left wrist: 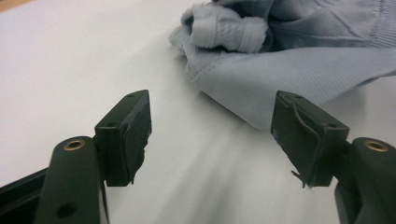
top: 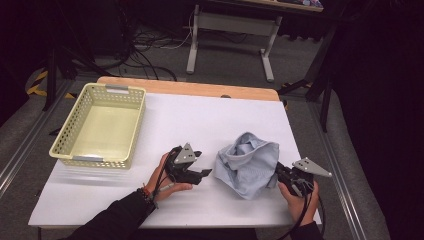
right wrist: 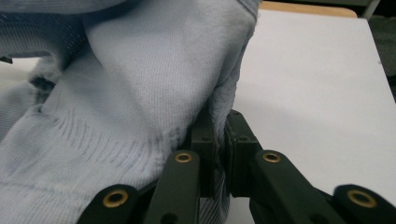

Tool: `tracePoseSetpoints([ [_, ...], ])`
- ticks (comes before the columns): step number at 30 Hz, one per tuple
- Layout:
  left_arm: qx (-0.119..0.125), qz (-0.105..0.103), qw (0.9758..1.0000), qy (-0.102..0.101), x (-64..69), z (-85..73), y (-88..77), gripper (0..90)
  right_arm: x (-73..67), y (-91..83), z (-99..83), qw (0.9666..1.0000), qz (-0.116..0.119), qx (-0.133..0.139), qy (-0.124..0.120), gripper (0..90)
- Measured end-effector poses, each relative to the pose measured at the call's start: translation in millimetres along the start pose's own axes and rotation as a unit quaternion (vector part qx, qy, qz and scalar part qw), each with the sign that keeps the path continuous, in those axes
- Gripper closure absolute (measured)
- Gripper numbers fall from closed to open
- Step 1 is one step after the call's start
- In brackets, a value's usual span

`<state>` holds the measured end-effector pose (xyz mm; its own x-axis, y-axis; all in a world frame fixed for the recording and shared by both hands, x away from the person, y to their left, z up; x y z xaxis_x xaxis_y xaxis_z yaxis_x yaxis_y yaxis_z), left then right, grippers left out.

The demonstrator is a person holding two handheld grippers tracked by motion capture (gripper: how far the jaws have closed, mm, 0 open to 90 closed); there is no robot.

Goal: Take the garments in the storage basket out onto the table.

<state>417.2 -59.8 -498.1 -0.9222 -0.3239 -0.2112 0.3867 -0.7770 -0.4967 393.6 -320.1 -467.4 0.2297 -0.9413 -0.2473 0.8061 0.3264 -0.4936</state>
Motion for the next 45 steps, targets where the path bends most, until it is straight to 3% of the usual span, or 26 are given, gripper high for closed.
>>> tracePoseSetpoints([
  [2,0.007,-0.018,0.9998,-0.001,4.2,5.7,5.5,26.8,3.0,0.5,-2.6,1.0,-0.005,-0.004,0.001,84.3],
  [5,-0.016,-0.042,0.9981,0.042,20.5,4.7,10.5,21.3,6.1,1.6,-6.3,0.9999,-0.01,-0.009,0.001,84.1],
  [7,-0.034,-0.041,0.9966,0.063,24.9,2.6,14.1,20.4,7.7,1.8,-7.4,0.9999,-0.008,-0.011,0.006,84.1],
  [9,-0.032,-0.038,0.9965,0.068,25.2,3.8,16.3,21.0,8.8,2.3,-8.1,0.9998,-0.008,-0.013,0.009,84.1],
  [11,-0.045,-0.025,0.9952,0.083,24.9,3.8,20.7,22.4,9.3,3.1,-8.5,0.9998,-0.007,-0.014,0.012,84.0],
  [12,-0.05,-0.007,0.9943,0.093,22.5,6.2,25.7,27.6,9.4,3.7,-8.3,0.9998,-0.007,-0.014,0.012,83.9],
  [14,-0.042,-0.007,0.9948,0.093,21.1,9.7,28.6,31.2,9.2,3.9,-8.2,0.9998,-0.006,-0.014,0.013,83.8],
  [19,-0.055,0.0,0.9914,0.119,17.0,12.7,39.1,57.3,7.0,3.8,-5.9,0.9999,-0.001,-0.01,0.012,83.4],
  [21,-0.059,0.001,0.9903,0.126,15.0,12.8,42.7,72.5,5.9,3.9,-5.5,0.9999,0.004,-0.009,0.013,83.3],
  [23,-0.063,0.004,0.9898,0.128,12.8,13.6,44.2,81.6,5.5,3.7,-5.0,0.9999,0.006,-0.008,0.013,83.4],
  [28,-0.064,0.015,0.9893,0.131,8.6,13.8,38.2,85.6,5.0,3.9,-4.0,0.9998,0.011,-0.005,0.014,83.2],
  [30,-0.059,0.014,0.9902,0.125,6.3,13.6,31.6,85.7,4.0,5.8,-4.3,0.9996,0.015,-0.006,0.021,83.2],
  [31,-0.055,0.027,0.9891,0.134,3.6,12.9,20.7,85.8,2.6,7.2,-4.4,0.9995,0.019,-0.007,0.024,83.2],
  [33,-0.054,0.031,0.9886,0.137,3.3,12.5,15.8,86.0,0.8,8.4,-4.4,0.9993,0.023,-0.007,0.028,83.3],
  [34,-0.051,0.052,0.9862,0.149,0.4,13.2,-3.0,86.1,-4.4,10.7,-4.2,0.9989,0.033,-0.008,0.032,83.4],
  [35,-0.051,0.052,0.9862,0.149,0.4,13.2,-3.0,86.1,-4.4,10.7,-4.2,0.9989,0.033,-0.008,0.032,83.4],
  [36,-0.046,0.073,0.9843,0.154,-4.0,15.8,-24.6,86.1,-11.5,13.6,-2.8,0.9985,0.043,-0.008,0.033,83.5],
  [38,-0.039,0.091,0.9823,0.159,-8.8,19.8,-45.0,86.1,-20.1,17.4,-1.3,0.9979,0.054,-0.01,0.033,83.6],
  [39,-0.039,0.091,0.9823,0.159,-8.8,19.8,-45.0,86.1,-20.1,17.4,-1.3,0.9979,0.054,-0.01,0.033,83.6],
  [40,-0.035,0.108,0.9808,0.159,-12.9,22.0,-68.5,86.1,-32.6,23.1,2.0,0.9974,0.066,-0.01,0.027,83.6],
  [41,-0.031,0.118,0.98,0.157,-13.8,22.1,-82.5,86.1,-36.7,24.9,3.1,0.9973,0.069,-0.01,0.023,83.6],
  [43,-0.027,0.125,0.9801,0.152,-12.7,20.0,-99.7,86.1,-47.1,30.5,4.6,0.9969,0.076,-0.013,0.015,83.6],
  [44,-0.027,0.125,0.9801,0.152,-12.7,20.0,-99.7,86.1,-47.1,30.5,4.6,0.9969,0.076,-0.013,0.015,83.6],
  [45,-0.031,0.13,0.9795,0.151,-8.7,14.3,-113.7,86.1,-56.7,37.4,3.2,0.9966,0.08,-0.02,0.0,83.5],
])
Point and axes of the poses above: each handheld gripper's, and its own axes: y roughly forward along the jaws, z roughly out of its top, x roughly to its right, the point moved 9 cm from there along y, roughly forward along the jaws, and after that the axes turned 15 degrees about y, right-handed, at the moved point
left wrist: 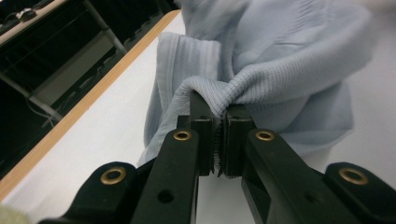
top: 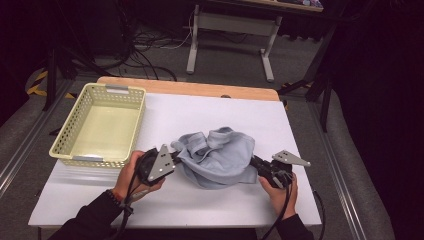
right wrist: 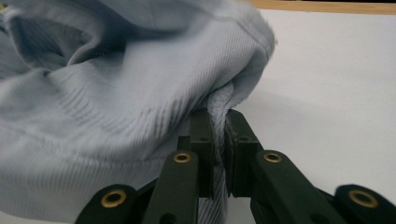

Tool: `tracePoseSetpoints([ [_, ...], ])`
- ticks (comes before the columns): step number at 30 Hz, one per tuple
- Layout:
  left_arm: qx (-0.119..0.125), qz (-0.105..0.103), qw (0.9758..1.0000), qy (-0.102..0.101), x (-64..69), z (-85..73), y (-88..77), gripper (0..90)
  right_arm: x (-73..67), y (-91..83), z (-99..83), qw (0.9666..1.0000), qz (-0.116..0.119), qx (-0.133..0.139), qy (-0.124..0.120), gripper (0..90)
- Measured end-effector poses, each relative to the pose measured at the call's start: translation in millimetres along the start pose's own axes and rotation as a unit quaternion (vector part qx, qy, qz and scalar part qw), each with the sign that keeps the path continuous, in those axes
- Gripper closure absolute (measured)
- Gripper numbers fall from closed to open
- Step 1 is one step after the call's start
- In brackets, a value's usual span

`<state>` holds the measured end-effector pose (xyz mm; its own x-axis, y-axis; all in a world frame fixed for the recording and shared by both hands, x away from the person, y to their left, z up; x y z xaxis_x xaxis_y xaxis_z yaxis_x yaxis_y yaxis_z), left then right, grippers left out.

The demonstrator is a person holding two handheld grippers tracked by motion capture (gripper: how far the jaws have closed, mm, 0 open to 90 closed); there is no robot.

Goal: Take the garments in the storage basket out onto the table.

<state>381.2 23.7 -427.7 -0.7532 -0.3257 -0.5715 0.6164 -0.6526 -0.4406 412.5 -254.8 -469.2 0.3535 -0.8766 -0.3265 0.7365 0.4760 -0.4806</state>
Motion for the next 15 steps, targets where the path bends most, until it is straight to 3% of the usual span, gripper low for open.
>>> tracePoseSetpoints([
  [2,-0.005,-0.003,1.0,0.001,7.7,-6.6,-10.1,86.0,-4.3,5.4,-2.1,0.9999,0.0,-0.007,-0.007,83.5],
  [8,-0.017,-0.027,0.9995,0.003,35.5,-22.2,-14.3,85.9,-6.0,7.3,-8.6,0.9995,-0.008,-0.017,-0.024,83.1],
  [9,-0.02,-0.041,0.999,0.0,43.1,-25.9,-15.2,85.8,-3.9,4.3,-11.2,0.9996,-0.006,-0.02,-0.019,83.0],
  [15,-0.023,-0.07,0.9971,-0.019,60.8,-34.7,-15.6,85.7,0.5,-5.2,-19.9,0.9994,-0.016,-0.023,-0.023,84.5],
])
Point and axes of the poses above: each handheld gripper's, and its own axes: y roughly forward along the jaws, z roughly out of its top, x roughly to its right, the point moved 9 cm from there along y, roughly forward along the jaws, and after that the axes turned 15 degrees about y, right-handed, at the moved point
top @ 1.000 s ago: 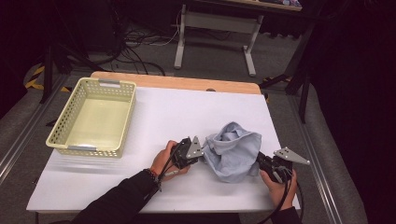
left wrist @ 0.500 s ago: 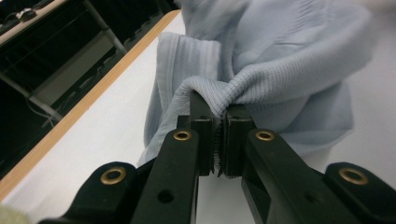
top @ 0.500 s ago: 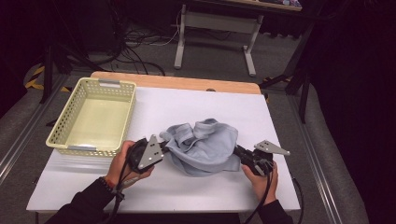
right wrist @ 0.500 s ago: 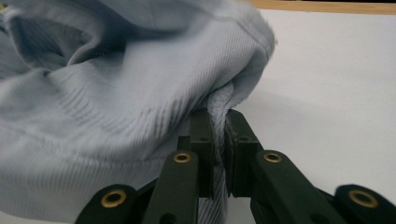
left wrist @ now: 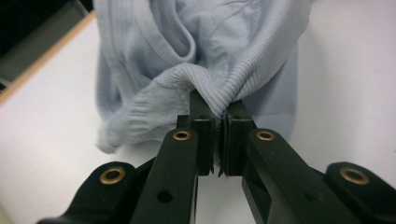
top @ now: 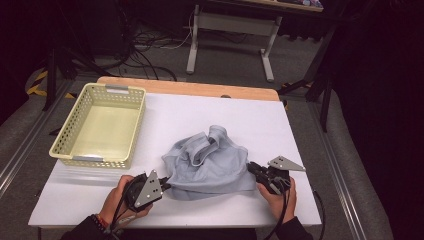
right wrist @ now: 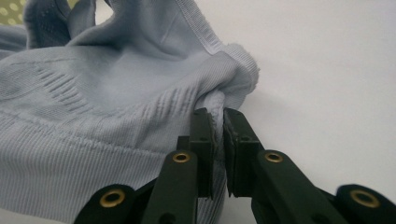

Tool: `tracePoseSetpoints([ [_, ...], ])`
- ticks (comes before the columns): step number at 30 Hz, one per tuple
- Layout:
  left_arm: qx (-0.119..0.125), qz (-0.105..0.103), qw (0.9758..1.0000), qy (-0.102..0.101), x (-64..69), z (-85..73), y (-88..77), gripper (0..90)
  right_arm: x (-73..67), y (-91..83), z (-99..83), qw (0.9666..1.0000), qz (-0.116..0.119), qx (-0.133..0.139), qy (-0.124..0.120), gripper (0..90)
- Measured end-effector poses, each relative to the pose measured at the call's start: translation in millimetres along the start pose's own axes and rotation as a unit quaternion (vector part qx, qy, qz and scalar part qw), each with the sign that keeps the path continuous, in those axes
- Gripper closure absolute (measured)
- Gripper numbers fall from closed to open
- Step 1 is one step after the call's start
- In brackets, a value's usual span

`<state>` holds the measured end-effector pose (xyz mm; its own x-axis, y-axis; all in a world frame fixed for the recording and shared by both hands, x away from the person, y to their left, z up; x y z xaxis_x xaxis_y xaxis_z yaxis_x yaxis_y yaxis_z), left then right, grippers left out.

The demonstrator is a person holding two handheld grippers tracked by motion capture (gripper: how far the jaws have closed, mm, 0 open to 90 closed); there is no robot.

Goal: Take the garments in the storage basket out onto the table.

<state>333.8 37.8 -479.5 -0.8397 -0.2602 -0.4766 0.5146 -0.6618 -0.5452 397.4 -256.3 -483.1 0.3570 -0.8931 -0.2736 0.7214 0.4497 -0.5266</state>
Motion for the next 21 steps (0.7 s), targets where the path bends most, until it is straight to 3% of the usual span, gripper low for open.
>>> tracePoseSetpoints([
  [3,-0.007,-0.016,0.9999,-0.003,10.3,-5.4,1.5,85.6,6.7,-11.2,-7.7,0.9999,-0.003,0.0,0.013,84.6],
  [7,-0.014,-0.017,0.9997,-0.006,13.8,-11.6,-0.4,85.5,7.4,-14.5,-8.9,0.9999,0.005,0.002,0.015,80.7],
  [9,-0.025,-0.016,0.9995,-0.01,15.6,-18.4,-0.3,85.5,2.3,-12.5,0.7,0.9997,0.014,0.02,0.007,67.0],
  [13,-0.041,-0.011,0.9991,-0.007,14.9,-27.1,0.9,85.5,-8.5,-5.5,8.0,0.9991,0.034,0.022,-0.015,59.2],
  [14,-0.041,-0.015,0.999,-0.013,14.4,-30.1,2.3,85.5,-14.6,4.0,12.2,0.9981,0.034,0.021,-0.047,53.9],
  [17,-0.046,-0.023,0.9985,-0.018,17.5,-34.5,4.1,85.4,-16.9,21.3,11.5,0.9975,0.048,-0.01,-0.05,47.6],
  [19,-0.051,-0.022,0.9984,-0.014,17.9,-36.2,4.2,85.4,-16.0,27.2,12.4,0.9971,0.043,-0.017,-0.061,47.6],
  [21,-0.057,-0.022,0.998,-0.019,19.2,-40.3,4.5,85.4,-15.1,42.3,11.9,0.9955,0.049,-0.04,-0.07,47.5],
])
Point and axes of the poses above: each handheld gripper's, and its own axes: y roughly forward along the jaws, z roughly out of its top, x roughly to its right, the point moved 9 cm from there along y, roughly forward along the jaws, and after that the axes turned 15 degrees about y, right-handed, at the moved point
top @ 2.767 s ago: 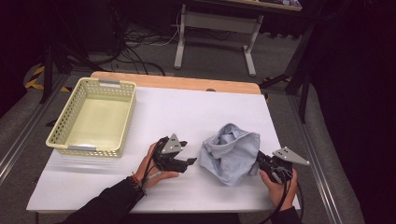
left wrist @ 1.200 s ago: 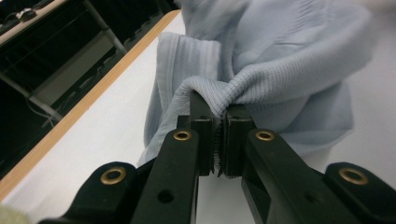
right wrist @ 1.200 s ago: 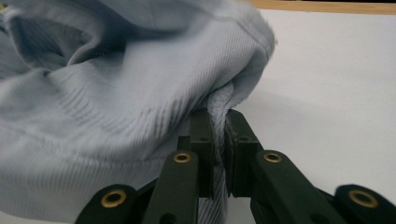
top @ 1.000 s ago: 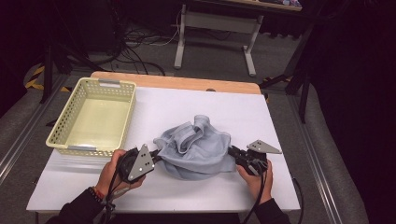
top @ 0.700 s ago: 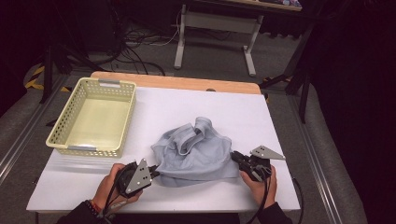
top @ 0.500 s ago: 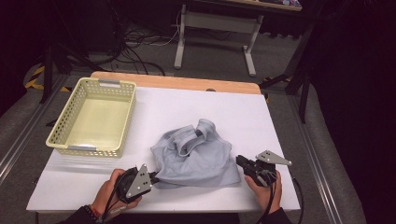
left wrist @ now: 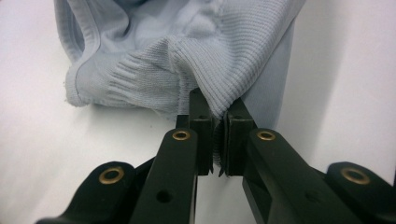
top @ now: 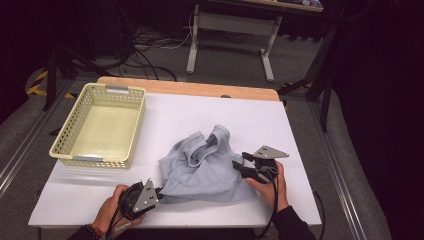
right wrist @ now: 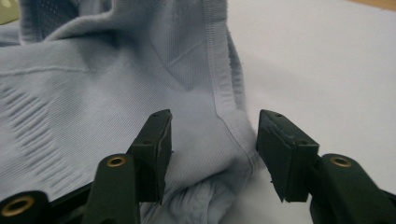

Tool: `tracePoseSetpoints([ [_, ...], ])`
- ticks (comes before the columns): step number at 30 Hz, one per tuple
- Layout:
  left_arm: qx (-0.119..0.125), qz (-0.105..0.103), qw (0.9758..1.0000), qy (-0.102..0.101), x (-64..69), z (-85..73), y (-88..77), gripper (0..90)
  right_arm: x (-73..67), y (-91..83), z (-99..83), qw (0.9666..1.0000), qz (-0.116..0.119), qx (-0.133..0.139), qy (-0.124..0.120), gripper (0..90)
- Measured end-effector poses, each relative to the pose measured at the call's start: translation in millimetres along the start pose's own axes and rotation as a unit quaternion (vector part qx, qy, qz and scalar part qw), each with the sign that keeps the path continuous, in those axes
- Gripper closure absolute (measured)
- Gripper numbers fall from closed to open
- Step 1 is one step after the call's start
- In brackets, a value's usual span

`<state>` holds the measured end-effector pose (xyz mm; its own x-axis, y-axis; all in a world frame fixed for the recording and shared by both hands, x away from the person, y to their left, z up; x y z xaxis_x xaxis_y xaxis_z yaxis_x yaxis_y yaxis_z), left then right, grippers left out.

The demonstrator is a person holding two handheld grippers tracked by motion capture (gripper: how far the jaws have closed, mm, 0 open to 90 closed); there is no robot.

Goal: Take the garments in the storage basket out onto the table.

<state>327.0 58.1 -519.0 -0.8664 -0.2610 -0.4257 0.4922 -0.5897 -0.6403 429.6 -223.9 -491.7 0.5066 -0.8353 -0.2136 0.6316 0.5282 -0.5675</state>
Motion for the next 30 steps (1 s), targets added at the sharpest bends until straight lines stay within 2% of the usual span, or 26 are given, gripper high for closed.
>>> tracePoseSetpoints([
  [1,0.0,0.0,1.0,0.0,0.0,0.0,0.0,85.4,0.0,0.0,0.0,1.0,0.0,0.0,0.0,47.5],
  [3,-0.003,0.0,1.0,-0.002,0.3,-2.8,-0.3,85.3,1.5,9.4,-5.7,0.9996,0.0,-0.028,-0.006,49.6],
  [4,-0.006,0.002,1.0,-0.002,-0.4,-4.8,-0.1,85.1,3.7,14.9,-9.2,0.9993,-0.002,-0.038,-0.008,54.6],
  [6,-0.008,0.001,0.9999,-0.007,0.0,-5.7,0.1,84.7,4.3,16.3,-9.6,0.9992,0.002,-0.04,-0.005,56.9],
  [10,-0.012,-0.002,0.9998,-0.014,1.0,-9.7,4.1,83.5,8.4,19.0,-10.7,0.999,0.008,-0.043,0.003,74.5],
  [13,-0.009,-0.006,0.9997,-0.024,-0.4,-10.0,5.3,83.0,7.7,17.5,-10.5,0.9992,0.005,-0.041,-0.002,77.5],
  [15,-0.004,-0.007,0.9996,-0.026,-2.8,-9.3,7.4,82.9,8.9,10.0,-7.2,0.9996,-0.012,-0.026,-0.008,78.9],
  [16,-0.006,-0.004,0.9998,-0.02,-4.1,-8.8,8.0,83.0,10.1,5.6,-5.2,0.9996,-0.019,-0.017,-0.008,79.1],
  [17,-0.006,-0.004,0.9998,-0.02,-4.1,-8.8,8.0,82.8,10.1,5.6,-5.2,0.9996,-0.019,-0.017,-0.008,79.1],
  [18,-0.003,-0.004,0.9997,-0.023,-5.5,-7.3,10.0,82.5,13.5,-6.1,-1.8,0.9995,-0.033,0.001,-0.002,79.2],
  [22,-0.001,-0.002,0.9998,-0.021,-10.2,-3.6,14.2,82.3,19.1,-25.7,-0.3,0.9985,-0.048,0.02,0.015,79.3],
  [23,-0.001,-0.002,0.9998,-0.021,-10.2,-3.6,14.2,82.3,19.1,-25.7,-0.3,0.9985,-0.048,0.02,0.015,79.3],
  [24,0.004,-0.007,0.9996,-0.027,-11.4,-1.1,16.4,81.5,24.1,-36.9,-1.5,0.9975,-0.061,0.028,0.023,79.3],
  [25,0.004,-0.007,0.9996,-0.027,-11.4,-1.1,16.4,81.3,24.1,-36.9,-1.5,0.9975,-0.061,0.028,0.023,79.3],
  [28,0.012,-0.016,0.9995,-0.024,-11.5,3.3,18.0,77.8,32.6,-47.4,-6.5,0.9958,-0.07,0.033,0.049,79.1],
  [30,0.018,-0.016,0.9994,-0.025,-11.6,7.3,16.7,74.9,35.5,-48.2,-10.1,0.9954,-0.075,0.029,0.054,78.9],
])
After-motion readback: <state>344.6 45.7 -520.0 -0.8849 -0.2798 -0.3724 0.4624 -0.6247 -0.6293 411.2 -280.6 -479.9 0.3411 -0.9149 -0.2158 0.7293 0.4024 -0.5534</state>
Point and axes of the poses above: each handheld gripper's, and its own axes: y roughly forward along the jaws, z roughly out of its top, x roughly to its right, the point moved 9 cm from there along y, roughly forward along the jaws, and after that the axes turned 15 degrees about y, right-handed, at the moved point
